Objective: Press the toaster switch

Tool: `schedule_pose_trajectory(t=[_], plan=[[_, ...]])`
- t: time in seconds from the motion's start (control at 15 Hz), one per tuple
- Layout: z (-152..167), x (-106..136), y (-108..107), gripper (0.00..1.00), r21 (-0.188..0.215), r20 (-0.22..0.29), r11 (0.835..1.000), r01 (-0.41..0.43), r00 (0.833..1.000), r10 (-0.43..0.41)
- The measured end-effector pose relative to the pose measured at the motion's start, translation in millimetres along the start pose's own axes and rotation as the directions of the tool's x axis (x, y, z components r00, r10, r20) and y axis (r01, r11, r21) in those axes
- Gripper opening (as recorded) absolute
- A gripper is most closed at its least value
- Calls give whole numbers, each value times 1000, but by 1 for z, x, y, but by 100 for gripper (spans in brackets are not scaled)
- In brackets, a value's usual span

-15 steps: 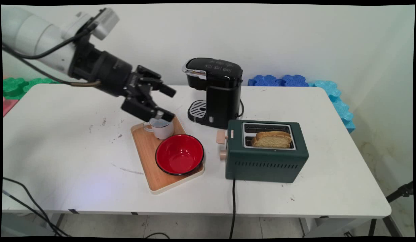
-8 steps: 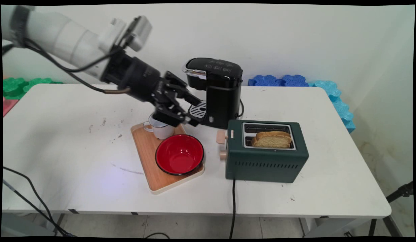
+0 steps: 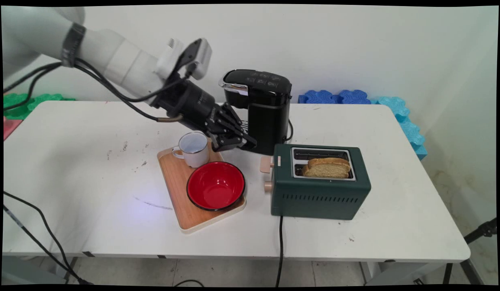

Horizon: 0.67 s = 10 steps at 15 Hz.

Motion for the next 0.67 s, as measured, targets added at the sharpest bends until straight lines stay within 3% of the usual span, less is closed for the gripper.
schedule_pose_trajectory(t=[0.67], plan=[[43, -8, -10, 0, -44, 42, 998, -41, 998, 43]])
